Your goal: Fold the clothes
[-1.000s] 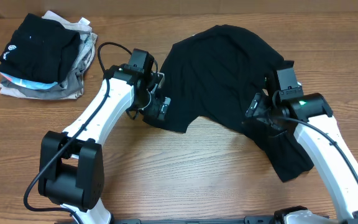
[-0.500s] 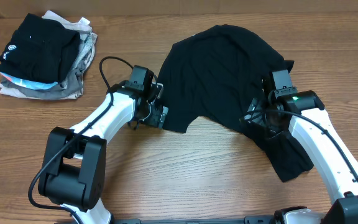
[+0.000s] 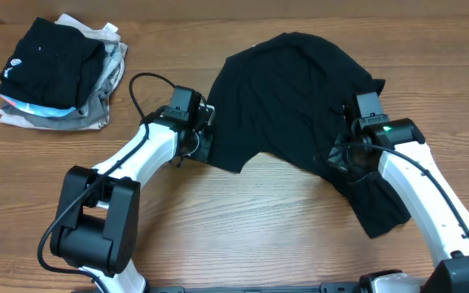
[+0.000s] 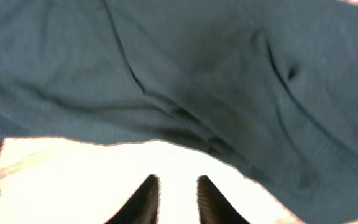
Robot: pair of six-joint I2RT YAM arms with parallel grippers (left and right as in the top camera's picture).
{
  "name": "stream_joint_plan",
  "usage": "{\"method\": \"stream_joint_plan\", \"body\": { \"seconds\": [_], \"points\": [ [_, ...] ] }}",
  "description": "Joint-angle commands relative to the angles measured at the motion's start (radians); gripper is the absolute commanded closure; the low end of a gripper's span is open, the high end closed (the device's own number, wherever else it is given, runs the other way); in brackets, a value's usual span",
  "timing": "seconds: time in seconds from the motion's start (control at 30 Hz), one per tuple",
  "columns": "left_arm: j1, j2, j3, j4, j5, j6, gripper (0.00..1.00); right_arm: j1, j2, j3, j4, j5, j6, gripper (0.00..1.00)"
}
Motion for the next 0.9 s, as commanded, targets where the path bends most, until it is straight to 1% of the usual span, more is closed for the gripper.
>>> {"method": "stream_joint_plan", "body": {
  "seconds": [0.0, 0.1, 0.23, 0.4, 0.47, 0.6, 0.7, 0.73, 0.83, 0.87],
  "points": [
    [0.015, -0.005, 0.076, -0.048, -0.006, -0.038, 0.96, -0.006, -0.035, 0.001, -0.014, -0.058, 0.004, 0.82],
    [0.024, -0.029, 0.172, -0.127, -0.007, -0.043, 0.96, -0.015, -0.077, 0.001, -0.038, -0.120, 0.004, 0.83],
    [0.033, -0.072, 0.312, -0.229, -0.019, -0.043, 0.96, -0.016, -0.130, 0.001, -0.101, -0.150, 0.004, 0.83],
    [0.035, -0.113, 0.441, -0.285, -0.086, -0.043, 0.96, -0.015, -0.143, -0.002, -0.183, -0.151, 0.004, 0.83],
    [0.035, -0.121, 0.480, -0.293, -0.111, -0.043, 0.96, -0.014, -0.144, -0.018, -0.179, -0.170, 0.003, 0.82],
    [0.039, -0.124, 0.531, -0.289, -0.115, -0.043, 0.96, -0.008, -0.143, -0.072, -0.148, -0.234, 0.003, 0.83],
    [0.042, -0.124, 0.542, -0.286, -0.115, -0.043, 0.96, 0.022, -0.142, -0.137, -0.097, -0.259, 0.004, 0.82],
    [0.042, -0.124, 0.542, -0.286, -0.115, -0.043, 0.96, 0.033, -0.142, -0.162, -0.069, -0.268, 0.004, 0.81],
    [0.042, -0.124, 0.542, -0.292, -0.115, -0.043, 0.96, 0.068, -0.139, -0.240, 0.013, -0.287, 0.017, 0.72],
    [0.042, -0.124, 0.542, -0.293, -0.115, -0.043, 0.96, 0.077, -0.137, -0.263, 0.031, -0.283, 0.035, 0.65]
  ]
}}
